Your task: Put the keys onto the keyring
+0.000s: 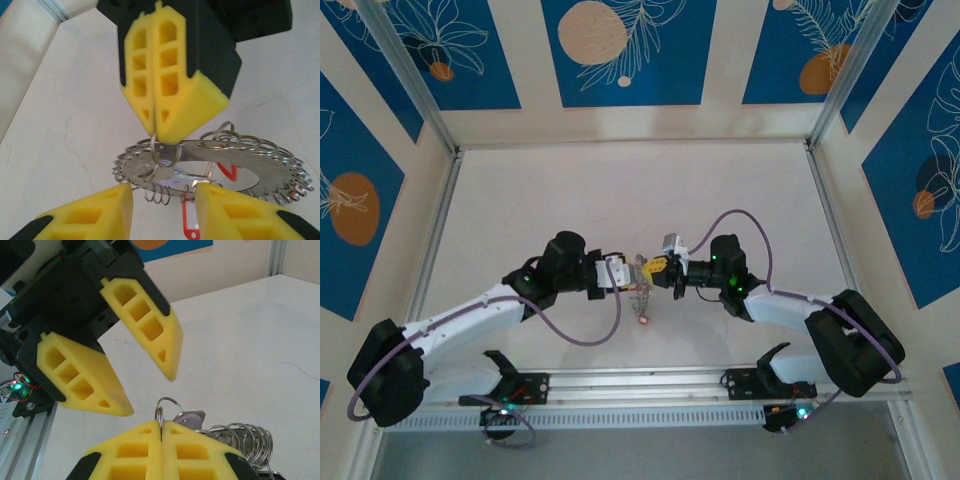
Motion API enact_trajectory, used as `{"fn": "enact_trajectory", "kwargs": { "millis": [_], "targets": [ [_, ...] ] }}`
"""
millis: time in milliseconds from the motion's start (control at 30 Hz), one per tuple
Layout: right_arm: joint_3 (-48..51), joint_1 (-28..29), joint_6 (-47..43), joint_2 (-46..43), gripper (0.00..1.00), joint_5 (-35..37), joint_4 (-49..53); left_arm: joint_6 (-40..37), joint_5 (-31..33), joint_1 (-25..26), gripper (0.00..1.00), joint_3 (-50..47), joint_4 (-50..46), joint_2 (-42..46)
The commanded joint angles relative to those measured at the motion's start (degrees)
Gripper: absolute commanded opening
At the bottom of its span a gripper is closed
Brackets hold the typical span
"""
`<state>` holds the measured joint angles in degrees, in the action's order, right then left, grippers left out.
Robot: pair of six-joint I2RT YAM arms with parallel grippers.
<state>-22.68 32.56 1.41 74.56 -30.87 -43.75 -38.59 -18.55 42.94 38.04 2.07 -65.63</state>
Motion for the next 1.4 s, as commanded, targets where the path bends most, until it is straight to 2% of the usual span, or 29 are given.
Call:
{"fn": "enact_trajectory", "kwargs": {
  "millis": [0, 233, 467, 633, 767, 867, 967, 1133, 1233, 1367],
  "targets": [
    [-0.65, -0.21, -1.48, -0.54, 0.00, -2.50, -2.52, 3.46, -3.05, -1.16, 0.38, -0.58, 3.81, 0.33],
    [-1.13, -0.21, -2.07, -0.56, 0.00, -3.67, -2.75, 4.73, -7.13, -1.90, 0.36, 0.40, 3.93, -2.02],
    [-1.28, -0.19, -2.56, -0.36, 0.00, -3.97, -2.80, 6.72, -10.11, -1.90, 0.33, -1.64, 8.15, -3.88],
    [-1.57, -0.12, -3.23, -0.20, 0.00, -4.24, -2.35, 6.84, -10.90, -1.89, 0.12, -0.80, 7.46, -5.01],
    [-1.64, -0.12, -3.94, -0.38, 0.00, -4.19, -1.50, 5.57, -9.88, -1.90, 0.07, -0.50, 5.90, -5.03],
    [-2.12, -0.12, -5.54, -0.86, 0.00, -4.28, 1.04, 4.30, -9.26, -1.89, 0.01, 0.81, 2.67, -4.94],
    [-3.25, 0.13, -8.46, -1.58, 0.00, -4.05, 6.01, 2.86, -9.14, -1.90, 0.00, 3.00, -1.79, -5.04],
    [-6.30, 0.89, -14.55, -2.96, 0.16, -2.75, 17.80, -0.97, -6.43, -1.13, 0.00, 7.14, -10.34, -4.66],
    [-8.29, 1.17, -17.70, -3.48, 0.19, -1.88, 24.21, -4.94, -2.94, 0.35, 0.00, 10.55, -16.96, -5.16],
    [-10.08, 1.37, -19.30, -3.14, 0.19, -2.16, 27.77, -8.87, 0.09, 2.21, 0.00, 15.08, -24.32, -6.96]
  ]
}}
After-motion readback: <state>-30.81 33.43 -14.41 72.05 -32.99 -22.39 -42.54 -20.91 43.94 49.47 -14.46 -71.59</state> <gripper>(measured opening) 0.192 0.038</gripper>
